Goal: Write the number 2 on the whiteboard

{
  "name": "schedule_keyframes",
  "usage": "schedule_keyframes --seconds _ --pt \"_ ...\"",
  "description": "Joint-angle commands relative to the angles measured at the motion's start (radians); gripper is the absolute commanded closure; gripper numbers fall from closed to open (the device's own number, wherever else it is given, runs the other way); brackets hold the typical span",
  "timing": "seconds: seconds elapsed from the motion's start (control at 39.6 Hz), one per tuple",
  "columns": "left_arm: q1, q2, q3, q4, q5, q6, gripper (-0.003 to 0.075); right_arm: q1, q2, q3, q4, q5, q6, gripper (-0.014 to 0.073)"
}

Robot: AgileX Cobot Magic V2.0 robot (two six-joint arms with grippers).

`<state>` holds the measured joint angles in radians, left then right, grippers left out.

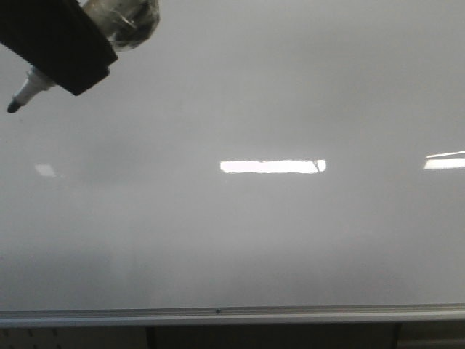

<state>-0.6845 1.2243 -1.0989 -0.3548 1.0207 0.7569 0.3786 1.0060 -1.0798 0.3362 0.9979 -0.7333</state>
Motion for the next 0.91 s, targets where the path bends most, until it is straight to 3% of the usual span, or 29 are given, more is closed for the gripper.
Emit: schedule_keyframes --seconds 0.0,0.25,0.58,0.68,0.88 --pt "-0.041 -0.024 -0.033 -0.033 -0.053 0.001 0.0739 0.099 0.047 -0.097 0.034 -0.007 -0.097 0.0066" --pt "-0.054 -0.024 -0.033 -0.033 -0.056 0.001 0.0739 0.32 0.224 -0.259 0.032 0.056 -0.12 0.0066" --pt "-0.054 -0.024 -0.033 -0.033 -0.062 0.001 0.0739 0.419 0.355 -0.358 0.033 0.047 -0.12 0.0069" --pt "-0.054 -0.024 -0.033 -0.031 -0.062 0.001 0.0739 0.419 0.359 -0.359 0.034 0.042 -0.12 0.0137" --pt "-0.054 -0.024 -0.033 -0.031 -0.062 0.001 0.0739 0.419 0.359 -0.359 0.035 0.046 -0.12 0.0365"
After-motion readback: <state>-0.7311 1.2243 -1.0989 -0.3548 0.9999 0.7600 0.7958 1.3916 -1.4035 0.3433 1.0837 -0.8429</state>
